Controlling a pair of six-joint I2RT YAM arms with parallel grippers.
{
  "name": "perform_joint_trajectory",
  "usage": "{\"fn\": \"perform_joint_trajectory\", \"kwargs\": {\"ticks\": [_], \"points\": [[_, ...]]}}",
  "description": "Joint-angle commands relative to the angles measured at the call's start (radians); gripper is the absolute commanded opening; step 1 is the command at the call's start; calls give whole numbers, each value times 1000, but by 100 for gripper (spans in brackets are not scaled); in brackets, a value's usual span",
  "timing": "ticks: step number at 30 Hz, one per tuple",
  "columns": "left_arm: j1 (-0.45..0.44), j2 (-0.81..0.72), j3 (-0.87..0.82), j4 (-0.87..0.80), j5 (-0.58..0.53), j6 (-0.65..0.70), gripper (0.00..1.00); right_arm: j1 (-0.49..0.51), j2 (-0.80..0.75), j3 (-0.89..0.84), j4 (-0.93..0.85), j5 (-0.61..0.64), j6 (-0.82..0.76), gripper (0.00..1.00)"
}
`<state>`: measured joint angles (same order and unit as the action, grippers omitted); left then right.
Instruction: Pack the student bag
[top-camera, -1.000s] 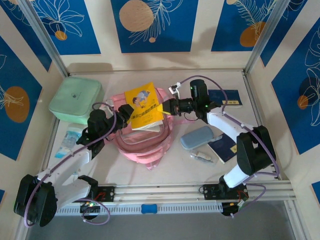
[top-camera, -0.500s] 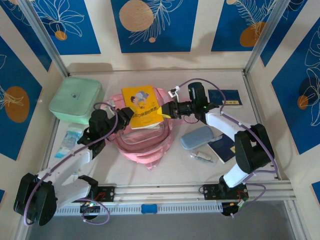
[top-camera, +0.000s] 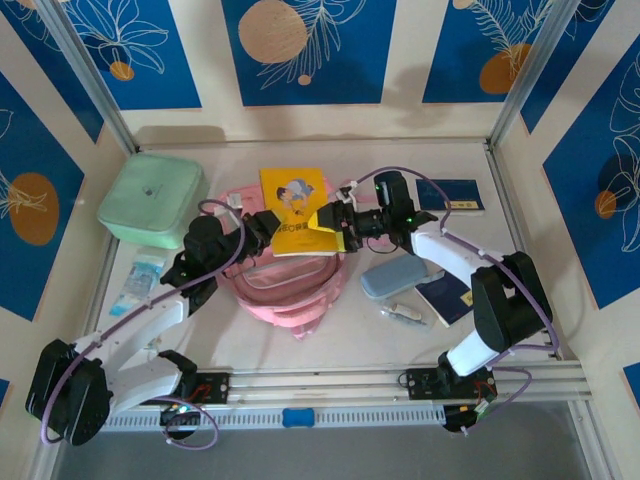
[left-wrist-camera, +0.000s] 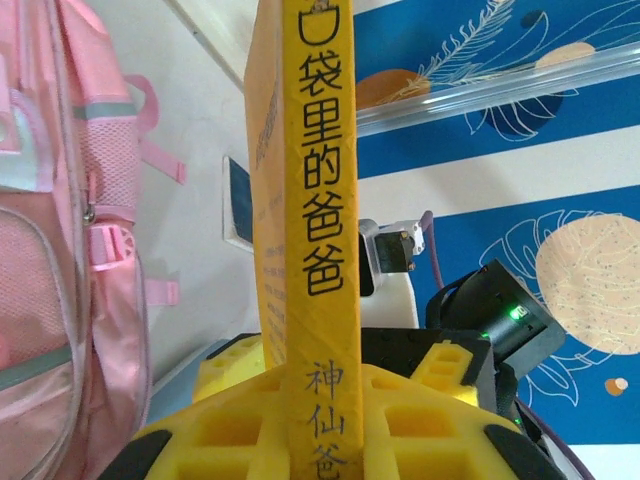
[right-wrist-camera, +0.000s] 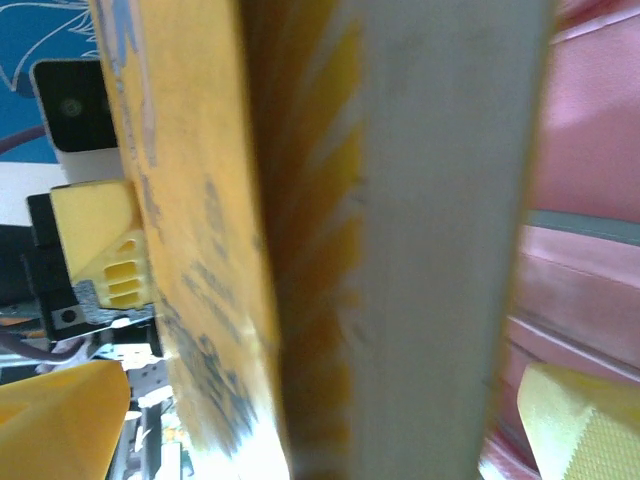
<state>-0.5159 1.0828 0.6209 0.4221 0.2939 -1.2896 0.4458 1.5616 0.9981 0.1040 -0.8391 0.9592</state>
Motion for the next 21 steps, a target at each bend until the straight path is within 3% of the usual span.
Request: {"fn": "perform_joint_trajectory", "kwargs": {"ticks": [1, 4, 7, 13, 21], "points": [[-5, 9, 47, 94, -1, 12, 0, 14, 3, -14, 186, -70, 137, 100], [-6, 9, 40, 58, -19, 43, 0, 9, -34, -19, 207, -67, 155, 93], [-6, 3, 41, -7, -45, 79, 0, -3, -87, -23, 102, -9, 88, 85], [-6, 20, 43, -32, -49, 107, 0, -22, -102, -21, 73, 8, 60, 56], [-8, 22, 46, -78, -52, 154, 0, -36, -75, -5, -8, 36, -7, 11]]}}
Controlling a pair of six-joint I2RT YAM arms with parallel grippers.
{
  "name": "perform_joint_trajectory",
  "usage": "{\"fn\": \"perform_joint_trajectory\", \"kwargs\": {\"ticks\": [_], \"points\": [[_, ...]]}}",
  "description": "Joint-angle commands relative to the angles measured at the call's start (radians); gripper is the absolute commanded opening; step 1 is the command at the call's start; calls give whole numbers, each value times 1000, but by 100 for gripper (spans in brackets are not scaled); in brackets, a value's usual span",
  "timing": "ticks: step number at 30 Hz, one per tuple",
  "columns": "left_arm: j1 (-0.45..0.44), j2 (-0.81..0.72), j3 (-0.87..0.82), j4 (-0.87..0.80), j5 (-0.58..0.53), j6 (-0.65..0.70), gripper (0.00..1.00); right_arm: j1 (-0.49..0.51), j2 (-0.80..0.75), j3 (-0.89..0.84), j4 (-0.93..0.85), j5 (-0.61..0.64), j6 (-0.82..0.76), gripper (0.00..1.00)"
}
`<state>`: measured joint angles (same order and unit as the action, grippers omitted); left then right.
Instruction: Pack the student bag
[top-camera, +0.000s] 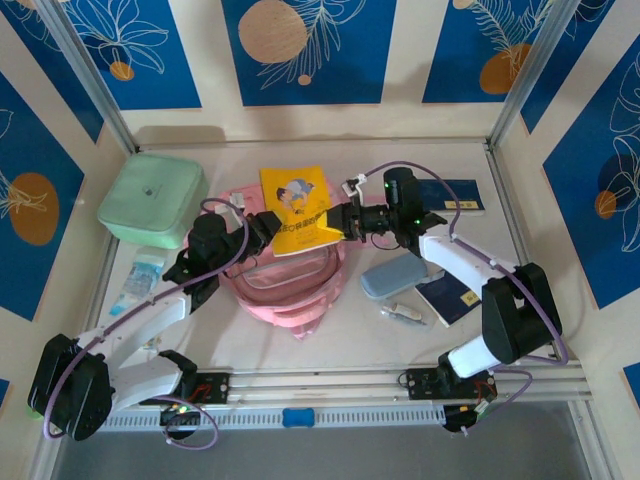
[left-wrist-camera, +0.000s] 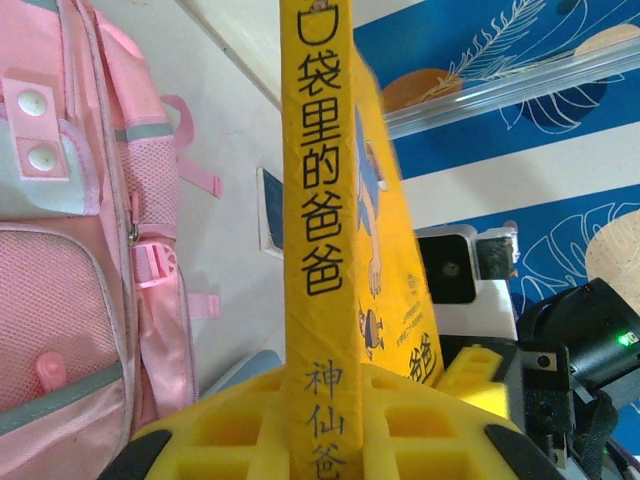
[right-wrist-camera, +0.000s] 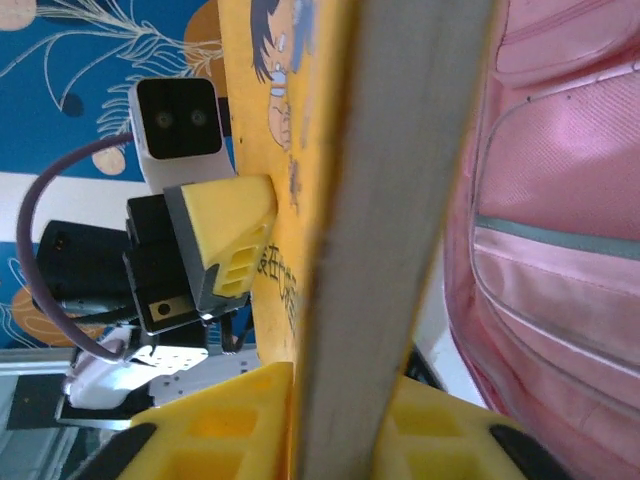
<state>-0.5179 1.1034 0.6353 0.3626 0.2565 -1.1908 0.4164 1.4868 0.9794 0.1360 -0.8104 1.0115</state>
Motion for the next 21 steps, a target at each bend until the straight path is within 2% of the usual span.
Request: {"fn": "perform_joint_trajectory", "kwargs": {"ticks": [1, 3, 4, 8, 11, 14, 18, 21], "points": [[-7, 1, 31, -23, -14, 61, 0, -7, -2, 17, -61, 18, -75, 6], [-9, 4, 29, -33, -14, 70, 0, -11, -9, 21, -101, 36, -104, 0], [-10, 5, 28, -35, -13, 76, 1, -11, -12, 24, -125, 45, -119, 0], [-8, 0, 43, -109, -3, 145, 19, -19, -39, 36, -231, 87, -194, 0], [-8, -5, 83, -251, -7, 281, 33, -41, -69, 42, -322, 125, -241, 0], [-15, -2, 135, -436, -52, 437, 42, -78, -104, 47, -426, 162, -297, 0], [-61, 22, 165, -583, -140, 587, 52, -137, -159, 36, -553, 204, -376, 0], [-117, 58, 180, -642, -199, 675, 55, -186, -200, 18, -632, 224, -423, 0]]}}
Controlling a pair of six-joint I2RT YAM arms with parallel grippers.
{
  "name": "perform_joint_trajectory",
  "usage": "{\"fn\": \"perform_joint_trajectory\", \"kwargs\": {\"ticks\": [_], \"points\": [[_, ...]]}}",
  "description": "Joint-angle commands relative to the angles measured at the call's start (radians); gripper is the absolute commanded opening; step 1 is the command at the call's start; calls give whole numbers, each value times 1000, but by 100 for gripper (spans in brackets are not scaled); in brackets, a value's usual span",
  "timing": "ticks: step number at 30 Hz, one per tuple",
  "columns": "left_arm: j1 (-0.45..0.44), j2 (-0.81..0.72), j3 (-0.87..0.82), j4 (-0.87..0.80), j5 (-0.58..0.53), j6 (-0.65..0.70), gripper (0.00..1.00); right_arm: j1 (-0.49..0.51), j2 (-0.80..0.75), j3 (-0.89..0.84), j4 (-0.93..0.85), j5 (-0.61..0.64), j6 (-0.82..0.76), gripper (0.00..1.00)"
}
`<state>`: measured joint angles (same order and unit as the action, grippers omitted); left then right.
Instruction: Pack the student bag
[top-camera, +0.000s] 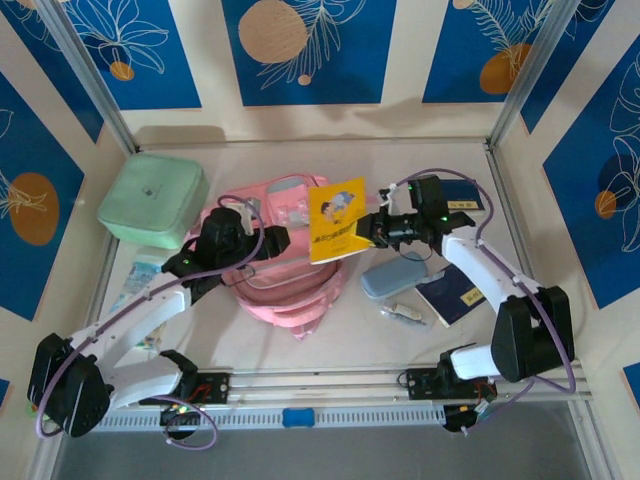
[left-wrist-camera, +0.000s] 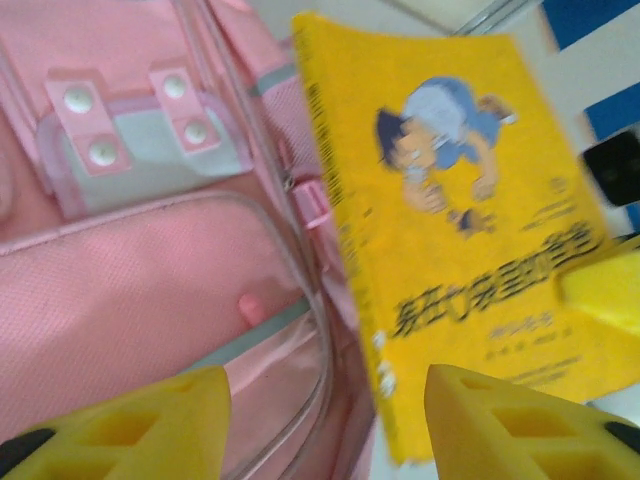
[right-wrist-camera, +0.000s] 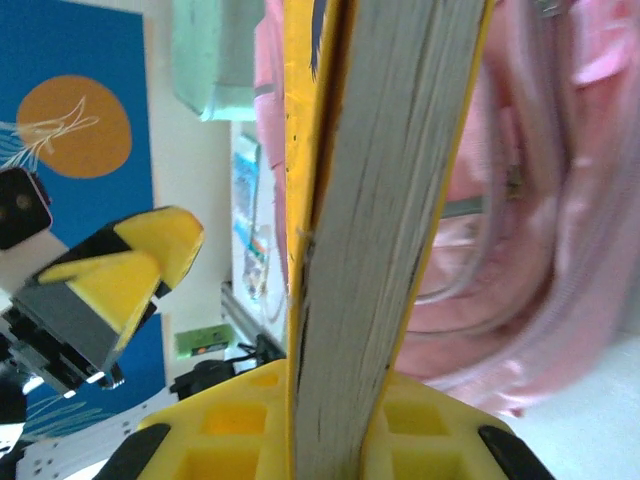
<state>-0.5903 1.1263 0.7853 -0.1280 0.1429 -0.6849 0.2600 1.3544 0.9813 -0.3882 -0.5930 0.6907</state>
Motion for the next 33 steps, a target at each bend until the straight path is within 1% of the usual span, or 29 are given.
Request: {"fn": "perform_joint_trajectory", "kwargs": {"ticks": [1, 5, 9, 12, 15, 17, 19, 23, 25, 27, 29, 32, 33], "points": [[-67, 48, 37, -169, -108, 196, 55, -46, -79, 9, -127, 6, -111, 0], [-181, 109, 62, -202, -235, 338, 57, -110, -146, -44, -181, 30, -133, 0], [-265, 183, 77, -166, -304, 463, 62, -156, -197, -101, -175, 62, -117, 0], [-282, 257, 110, -160, -307, 538, 62, -185, -217, -134, -156, 44, -106, 0], [-303, 334, 153, -183, -358, 605, 63, -207, -225, -144, -162, 37, -110, 0], [-303, 387, 191, -222, -394, 607, 66, -216, -228, -152, -161, 28, -108, 0], [-303, 440, 235, -267, -389, 614, 67, -220, -230, -163, -146, 11, -94, 0], [-302, 508, 258, -276, -435, 604, 68, -222, -228, -181, -109, -14, -69, 0], [-302, 538, 283, -307, -467, 601, 68, -223, -227, -184, -105, -16, -66, 0], [-303, 561, 302, -323, -454, 614, 67, -224, -226, -184, -104, -19, -66, 0], [-302, 571, 299, -304, -456, 625, 63, -223, -225, -185, -96, -22, -62, 0], [-302, 594, 316, -309, -513, 645, 54, -224, -227, -191, -81, -24, -54, 0], [-302, 598, 327, -320, -520, 656, 48, -225, -227, -192, -78, -25, -54, 0]]}}
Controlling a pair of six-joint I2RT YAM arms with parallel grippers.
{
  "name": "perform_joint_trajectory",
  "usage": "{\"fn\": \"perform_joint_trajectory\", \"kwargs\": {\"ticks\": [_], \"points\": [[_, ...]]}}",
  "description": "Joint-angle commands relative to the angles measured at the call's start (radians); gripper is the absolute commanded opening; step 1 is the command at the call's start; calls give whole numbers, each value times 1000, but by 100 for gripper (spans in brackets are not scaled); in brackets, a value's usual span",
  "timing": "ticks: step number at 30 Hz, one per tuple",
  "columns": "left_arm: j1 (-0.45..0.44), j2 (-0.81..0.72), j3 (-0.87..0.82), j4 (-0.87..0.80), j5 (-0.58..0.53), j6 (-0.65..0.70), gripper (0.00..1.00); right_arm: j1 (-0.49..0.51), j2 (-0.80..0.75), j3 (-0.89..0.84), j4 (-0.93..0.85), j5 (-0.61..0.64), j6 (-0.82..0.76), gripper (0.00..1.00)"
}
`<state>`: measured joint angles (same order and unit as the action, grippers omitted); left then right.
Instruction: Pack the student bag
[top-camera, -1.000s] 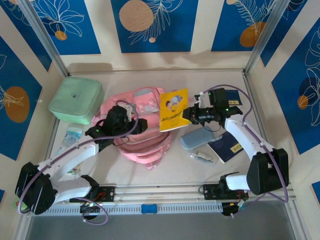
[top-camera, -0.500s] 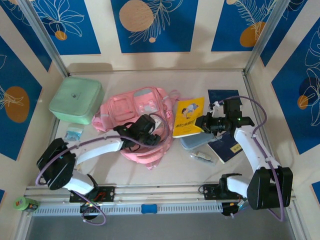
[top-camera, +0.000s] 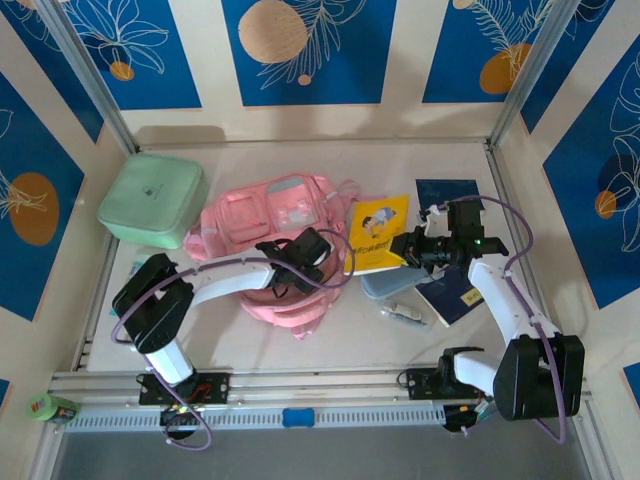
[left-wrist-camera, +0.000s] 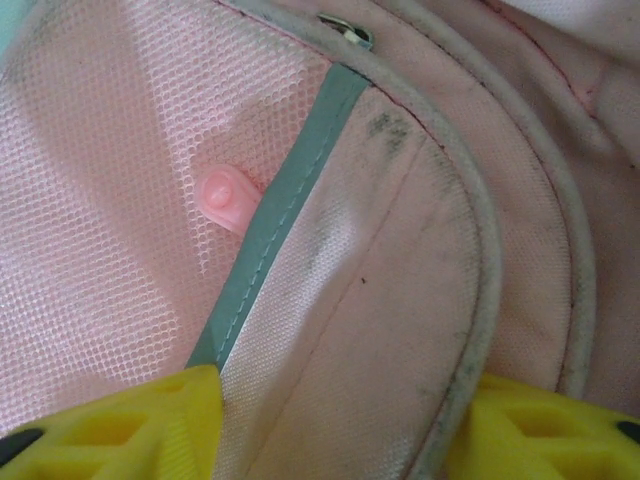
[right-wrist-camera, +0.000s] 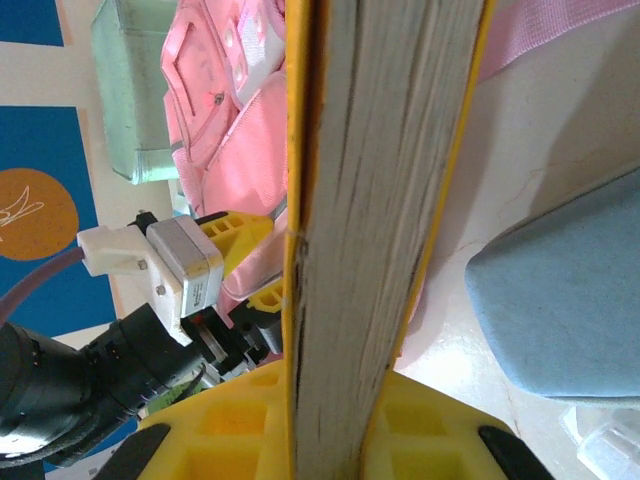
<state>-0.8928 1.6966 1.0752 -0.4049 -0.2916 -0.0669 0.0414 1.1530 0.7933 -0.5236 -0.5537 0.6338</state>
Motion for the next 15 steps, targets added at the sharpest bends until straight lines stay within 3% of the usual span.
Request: {"fn": "perform_joint_trajectory", "kwargs": {"ticks": [1, 8, 12, 15], "points": [[0, 27, 42, -44, -86, 48, 43, -6, -25, -4, 58, -64, 3, 0], [0, -26, 48, -24, -78, 110, 8, -14, -28, -7, 41, -63, -14, 0], [0, -75, 59, -23, -103, 134, 0, -33, -33, -4, 13, -64, -31, 0], [1, -119, 75, -25, -134, 145, 0, -42, -39, 10, -21, -68, -58, 0]]}}
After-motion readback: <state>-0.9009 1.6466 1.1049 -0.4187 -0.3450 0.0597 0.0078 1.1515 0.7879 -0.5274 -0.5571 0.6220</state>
